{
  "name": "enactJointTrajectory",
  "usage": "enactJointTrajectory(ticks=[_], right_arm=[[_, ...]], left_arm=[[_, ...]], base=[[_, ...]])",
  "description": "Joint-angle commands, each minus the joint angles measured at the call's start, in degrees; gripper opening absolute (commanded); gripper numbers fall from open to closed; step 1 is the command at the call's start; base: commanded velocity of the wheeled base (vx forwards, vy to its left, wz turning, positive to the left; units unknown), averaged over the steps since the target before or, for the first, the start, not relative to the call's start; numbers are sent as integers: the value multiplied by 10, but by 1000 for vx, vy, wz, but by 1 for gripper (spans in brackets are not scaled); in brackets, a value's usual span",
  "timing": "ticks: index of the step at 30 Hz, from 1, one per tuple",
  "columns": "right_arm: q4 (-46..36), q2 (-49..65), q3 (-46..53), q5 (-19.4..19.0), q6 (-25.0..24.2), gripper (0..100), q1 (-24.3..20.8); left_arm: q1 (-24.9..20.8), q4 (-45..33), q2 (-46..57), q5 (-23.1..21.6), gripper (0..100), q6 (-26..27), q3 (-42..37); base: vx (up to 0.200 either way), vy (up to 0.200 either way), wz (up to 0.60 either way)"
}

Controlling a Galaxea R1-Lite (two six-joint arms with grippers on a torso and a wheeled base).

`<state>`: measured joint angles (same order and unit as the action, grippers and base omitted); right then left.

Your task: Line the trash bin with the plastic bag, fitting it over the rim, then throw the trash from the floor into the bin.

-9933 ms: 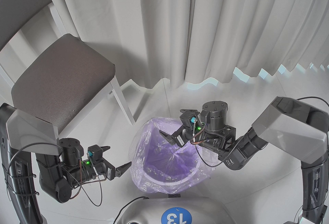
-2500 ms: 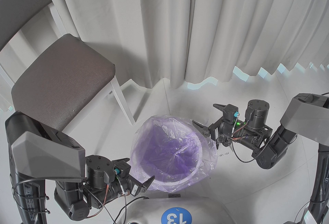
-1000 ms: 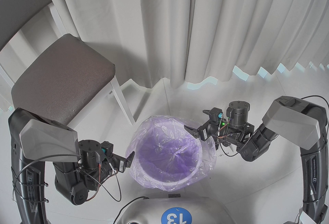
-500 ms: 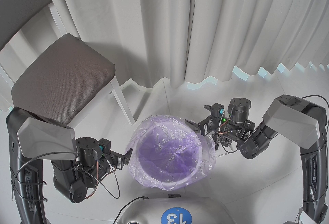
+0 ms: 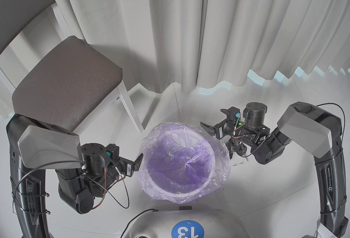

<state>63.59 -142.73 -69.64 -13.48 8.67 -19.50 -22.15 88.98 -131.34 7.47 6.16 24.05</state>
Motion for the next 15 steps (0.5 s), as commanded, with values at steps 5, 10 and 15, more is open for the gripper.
enactJointTrajectory(ticks=[5,10,15], right_arm=[[3,50,43,-1,0,100,-3],[7,76,86,-1,0,100,-25],[25,71,104,-1,1,100,-51]], left_arm=[[-6,9,17,-19,100,2,-36],[-1,8,19,-33,100,5,-33],[3,8,14,-33,100,5,-31]], base=[[0,0,0],[0,0,0],[0,0,0]])
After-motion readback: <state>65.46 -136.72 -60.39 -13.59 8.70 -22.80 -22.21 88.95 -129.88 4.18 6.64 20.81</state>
